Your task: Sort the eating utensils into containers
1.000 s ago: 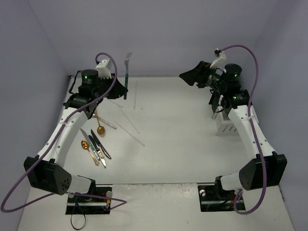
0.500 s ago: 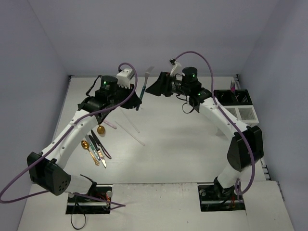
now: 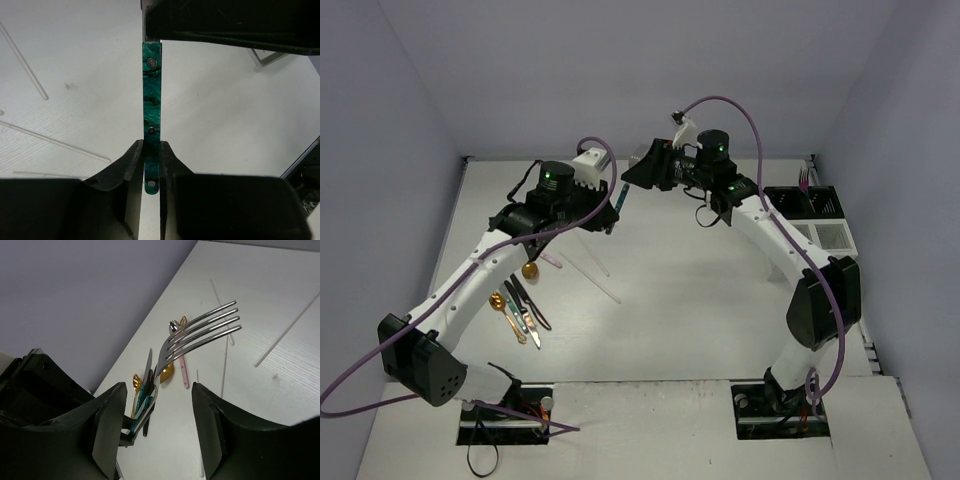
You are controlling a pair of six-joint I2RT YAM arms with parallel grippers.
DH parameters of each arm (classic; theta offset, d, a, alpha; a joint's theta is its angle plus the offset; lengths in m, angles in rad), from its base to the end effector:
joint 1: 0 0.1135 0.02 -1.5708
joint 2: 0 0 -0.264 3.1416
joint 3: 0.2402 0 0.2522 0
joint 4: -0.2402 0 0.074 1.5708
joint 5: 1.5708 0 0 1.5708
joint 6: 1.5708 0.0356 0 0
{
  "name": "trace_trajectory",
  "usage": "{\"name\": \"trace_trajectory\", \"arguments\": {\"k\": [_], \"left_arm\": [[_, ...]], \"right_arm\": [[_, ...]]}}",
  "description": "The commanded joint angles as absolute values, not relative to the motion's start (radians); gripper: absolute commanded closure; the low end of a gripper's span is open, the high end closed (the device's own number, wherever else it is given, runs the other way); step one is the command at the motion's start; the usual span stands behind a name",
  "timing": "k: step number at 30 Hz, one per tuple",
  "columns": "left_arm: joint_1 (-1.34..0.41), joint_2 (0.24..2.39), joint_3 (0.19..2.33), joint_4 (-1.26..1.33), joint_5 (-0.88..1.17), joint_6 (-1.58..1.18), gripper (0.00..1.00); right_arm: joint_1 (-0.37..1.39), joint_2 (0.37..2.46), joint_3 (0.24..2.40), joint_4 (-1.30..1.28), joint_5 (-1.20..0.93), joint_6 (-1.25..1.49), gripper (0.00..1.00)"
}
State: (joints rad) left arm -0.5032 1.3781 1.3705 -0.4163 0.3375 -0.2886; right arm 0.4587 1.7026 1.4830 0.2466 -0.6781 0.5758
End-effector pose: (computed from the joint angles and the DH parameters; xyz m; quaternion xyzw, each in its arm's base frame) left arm 0.2684 -0.1612 0.3865 0.1793 0.8136 -0.3364 0.4390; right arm 0.3564 0.2009 0.3832 -0.1994 0.6706 0.5358 0.4727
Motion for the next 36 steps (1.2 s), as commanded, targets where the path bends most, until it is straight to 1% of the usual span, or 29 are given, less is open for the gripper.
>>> {"name": "trace_trajectory", "arguments": {"k": [1, 2, 3, 4, 5, 6, 7, 8, 9, 10, 11, 12, 13, 18, 22, 25, 26, 27, 31, 36], "left_arm": [[-0.511, 1.358, 1.41, -0.369, 0.319, -0.255, 1.0], [-0.511, 1.358, 1.411, -0.371, 0.312, -0.249, 1.0], [-0.511, 1.357, 1.411, -0.373, 0.308, -0.244, 1.0], [-0.511, 1.356, 1.412, -0.375, 0.304, -0.239, 0.99], [-0.511, 1.356, 1.413, -0.377, 0.301, -0.233, 0.96], [-0.511, 1.355, 1.413, -0.379, 0.298, -0.229, 0.9], [-0.511, 1.354, 1.413, -0.382, 0.294, -0.225, 0.74], [-0.511, 1.353, 1.414, -0.386, 0.289, -0.222, 0.48], [-0.511, 1.351, 1.414, -0.389, 0.288, -0.221, 0.42], [-0.511, 1.346, 1.414, -0.396, 0.272, -0.217, 0.31], [-0.511, 1.342, 1.413, -0.405, 0.249, -0.212, 0.16], [-0.51, 1.339, 1.414, -0.415, 0.231, -0.207, 0.12], [-0.509, 1.336, 1.414, -0.424, 0.218, -0.204, 0.1], [-0.48, 1.309, 1.434, -0.468, 0.162, -0.205, 0.09], [-0.405, 1.299, 1.448, -0.498, 0.14, -0.221, 0.09], [-0.353, 1.321, 1.457, -0.52, 0.152, -0.221, 0.09], [-0.345, 1.328, 1.463, -0.534, 0.155, -0.221, 0.09], [-0.341, 1.337, 1.469, -0.534, 0.155, -0.22, 0.09], [-0.335, 1.383, 1.497, -0.562, 0.133, -0.217, 0.09], [-0.326, 1.423, 1.523, -0.575, 0.084, -0.181, 0.09]], "right_arm": [[0.465, 1.701, 1.538, 0.322, -0.676, 0.576, 0.7], [0.465, 1.701, 1.537, 0.322, -0.676, 0.574, 0.82], [0.464, 1.699, 1.537, 0.321, -0.675, 0.572, 0.92], [0.462, 1.697, 1.537, 0.321, -0.673, 0.571, 0.98], [0.46, 1.694, 1.537, 0.322, -0.672, 0.571, 1.0], [0.456, 1.692, 1.537, 0.321, -0.673, 0.57, 1.0], [0.451, 1.688, 1.537, 0.321, -0.673, 0.568, 1.0], [0.444, 1.684, 1.538, 0.321, -0.672, 0.566, 1.0], [0.442, 1.679, 1.54, 0.321, -0.673, 0.566, 1.0], [0.429, 1.669, 1.538, 0.321, -0.675, 0.564, 1.0], [0.409, 1.657, 1.535, 0.32, -0.677, 0.561, 1.0], [0.383, 1.648, 1.533, 0.318, -0.681, 0.555, 1.0], [0.371, 1.639, 1.532, 0.316, -0.685, 0.548, 1.0], [0.219, 1.549, 1.538, 0.241, -0.688, 0.434, 1.0], [0.094, 1.464, 1.556, 0.069, -0.614, 0.191, 1.0], [-0.009, 1.378, 1.555, 0.012, -0.542, 0.028, 1.0], [-0.076, 1.365, 1.555, 0.005, -0.52, 0.0, 1.0], [-0.077, 1.356, 1.555, 0.005, -0.503, -0.039, 1.0], [-0.226, 1.351, 1.575, -0.039, -0.408, -0.185, 1.0], [-0.324, 1.435, 1.595, -0.05, -0.353, -0.286, 1.0]]}}
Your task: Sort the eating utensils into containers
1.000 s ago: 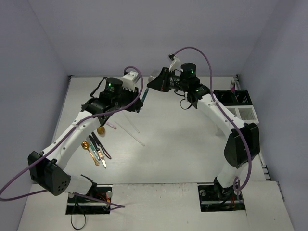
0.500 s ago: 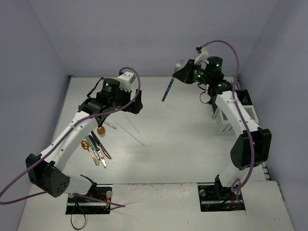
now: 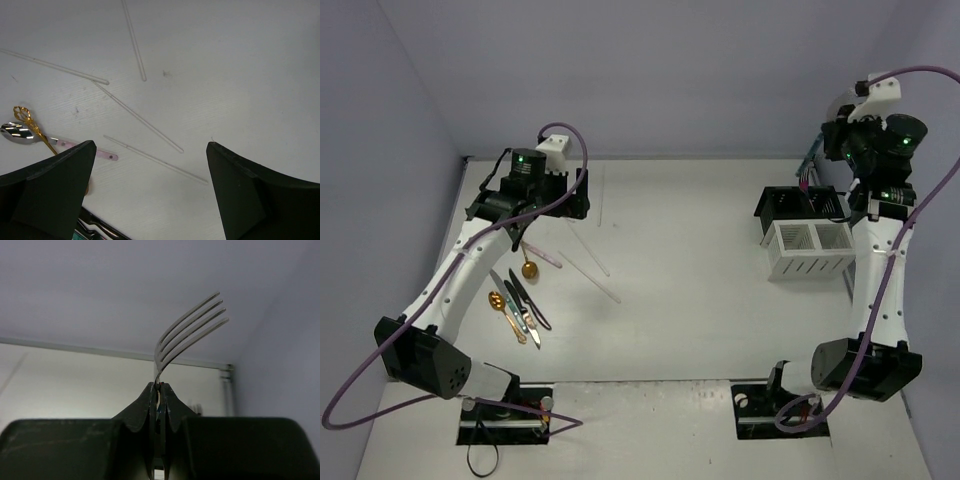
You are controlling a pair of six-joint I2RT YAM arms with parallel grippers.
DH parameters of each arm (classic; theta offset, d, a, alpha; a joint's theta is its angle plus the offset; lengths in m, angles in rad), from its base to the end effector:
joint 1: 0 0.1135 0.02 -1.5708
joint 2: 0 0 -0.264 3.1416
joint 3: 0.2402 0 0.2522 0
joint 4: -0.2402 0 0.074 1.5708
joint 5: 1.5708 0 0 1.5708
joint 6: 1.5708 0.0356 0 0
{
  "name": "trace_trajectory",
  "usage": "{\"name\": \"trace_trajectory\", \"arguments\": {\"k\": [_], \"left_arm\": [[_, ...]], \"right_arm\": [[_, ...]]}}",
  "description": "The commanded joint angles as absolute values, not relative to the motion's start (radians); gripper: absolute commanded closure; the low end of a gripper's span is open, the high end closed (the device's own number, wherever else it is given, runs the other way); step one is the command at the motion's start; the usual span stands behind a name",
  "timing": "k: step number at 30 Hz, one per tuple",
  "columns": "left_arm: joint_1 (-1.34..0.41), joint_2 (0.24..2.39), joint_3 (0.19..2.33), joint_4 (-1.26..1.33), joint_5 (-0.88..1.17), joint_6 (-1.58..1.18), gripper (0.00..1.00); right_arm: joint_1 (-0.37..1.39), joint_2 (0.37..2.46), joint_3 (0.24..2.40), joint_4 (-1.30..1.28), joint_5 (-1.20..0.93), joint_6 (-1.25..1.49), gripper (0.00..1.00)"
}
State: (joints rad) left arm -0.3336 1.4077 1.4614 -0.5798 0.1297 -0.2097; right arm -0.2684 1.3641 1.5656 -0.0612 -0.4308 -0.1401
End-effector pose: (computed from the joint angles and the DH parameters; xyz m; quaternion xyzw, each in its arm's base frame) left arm 0.2943 -0.1069 0.3922 0.0858 0.8612 -0.1877 0.4645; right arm 0.2924 -0.0650 0.4946 -0.1200 0.6497 -0.0123 0.7506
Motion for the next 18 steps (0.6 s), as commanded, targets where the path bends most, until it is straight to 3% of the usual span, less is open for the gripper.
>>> {"name": "trace_trajectory", "arguments": {"k": [1, 18], "left_arm": [[-0.321, 1.428, 1.519, -0.575, 0.075, -0.184, 0.09], [-0.273, 1.38, 1.286, -0.497, 0.15, -0.174, 0.09]], "right_arm": [[-0.332, 1.463, 1.597, -0.051, -0.343, -0.296, 1.0], [-0.341, 1.736, 1.65, 0.062, -0.26, -0.305, 1.0]]}}
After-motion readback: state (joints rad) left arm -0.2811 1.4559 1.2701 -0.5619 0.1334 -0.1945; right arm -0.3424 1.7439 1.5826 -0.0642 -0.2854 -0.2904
